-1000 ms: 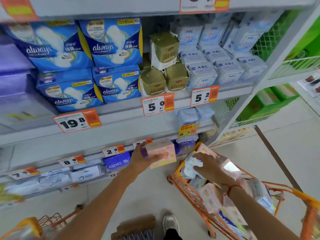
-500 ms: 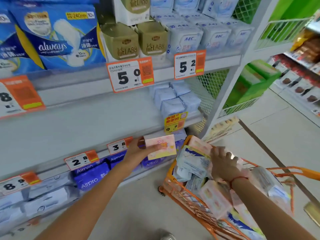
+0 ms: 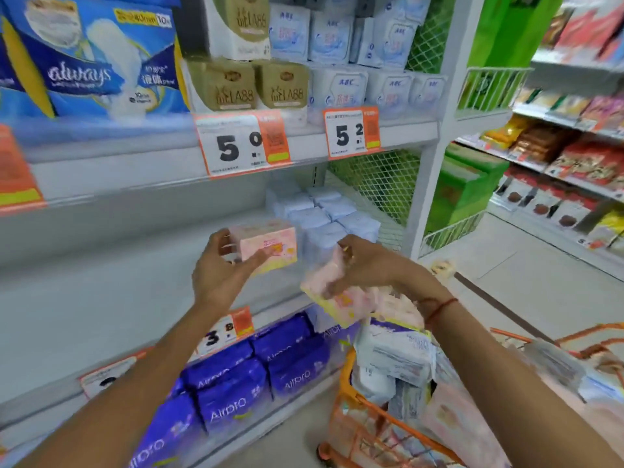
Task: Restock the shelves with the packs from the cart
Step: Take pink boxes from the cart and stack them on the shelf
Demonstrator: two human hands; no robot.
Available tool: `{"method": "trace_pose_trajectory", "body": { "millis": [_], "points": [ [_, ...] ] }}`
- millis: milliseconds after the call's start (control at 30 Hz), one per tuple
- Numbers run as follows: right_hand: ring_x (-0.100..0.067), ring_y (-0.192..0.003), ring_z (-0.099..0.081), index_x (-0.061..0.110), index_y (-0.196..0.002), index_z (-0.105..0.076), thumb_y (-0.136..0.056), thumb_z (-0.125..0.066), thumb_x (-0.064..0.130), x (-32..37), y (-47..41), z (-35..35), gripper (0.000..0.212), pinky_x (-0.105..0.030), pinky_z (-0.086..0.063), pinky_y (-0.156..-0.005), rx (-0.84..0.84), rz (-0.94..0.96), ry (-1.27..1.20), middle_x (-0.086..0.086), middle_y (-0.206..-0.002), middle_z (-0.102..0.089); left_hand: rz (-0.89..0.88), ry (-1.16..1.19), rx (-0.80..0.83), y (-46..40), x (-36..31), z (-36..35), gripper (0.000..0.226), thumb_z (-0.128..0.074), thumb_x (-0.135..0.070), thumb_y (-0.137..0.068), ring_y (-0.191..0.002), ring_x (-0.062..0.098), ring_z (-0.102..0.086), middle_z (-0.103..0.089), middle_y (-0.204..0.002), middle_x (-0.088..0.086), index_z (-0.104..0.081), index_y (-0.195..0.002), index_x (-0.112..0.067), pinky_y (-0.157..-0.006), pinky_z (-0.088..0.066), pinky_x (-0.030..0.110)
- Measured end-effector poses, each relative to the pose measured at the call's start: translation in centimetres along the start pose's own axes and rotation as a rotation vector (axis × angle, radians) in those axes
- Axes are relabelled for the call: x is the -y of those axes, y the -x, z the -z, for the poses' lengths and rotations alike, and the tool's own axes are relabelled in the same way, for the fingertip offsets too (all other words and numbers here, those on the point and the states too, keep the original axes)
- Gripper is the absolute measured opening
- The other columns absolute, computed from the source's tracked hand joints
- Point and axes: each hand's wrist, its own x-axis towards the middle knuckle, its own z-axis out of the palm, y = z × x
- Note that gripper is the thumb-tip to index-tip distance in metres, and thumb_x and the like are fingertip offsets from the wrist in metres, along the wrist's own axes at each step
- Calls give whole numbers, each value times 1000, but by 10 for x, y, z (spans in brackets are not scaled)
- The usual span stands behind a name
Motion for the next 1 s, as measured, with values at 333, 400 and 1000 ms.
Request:
{"method": "trace_pose_trajectory", "body": {
  "millis": [333,400,1000],
  "points": [
    [-11,-95,-65,20,-111,-60,-83,-70,13,43,-64,-73,31,-32,-49,-95,388,213,-676,4,-100,-70,28,61,-86,-33,43,113,97,-77,-63,-43,-103,19,-63,-64,-113,0,-44,-127,-28,-99,-47,46],
    [-7,-85,-65,23,-111,-64,-81,-72,30,46,-68,-86,32,-27,-48,-86,380,209,-664,8,-96,-70,14,106,-107,-26,47,123,87,-79,-52,-54,-104,20,-62,-62,-117,2,-44,-128,-23,-99,-47,45],
    [-21,-88,-51,17,-101,-37,-67,-84,28,72,-41,-114,59,-29,-37,-67,-483,360,-119,-1,-97,-50,-243,-202,74,13,44,161,42,-70,-12,-83,-94,24,-55,-58,-107,7,-53,-121,-17,-86,-51,39]
  ]
}}
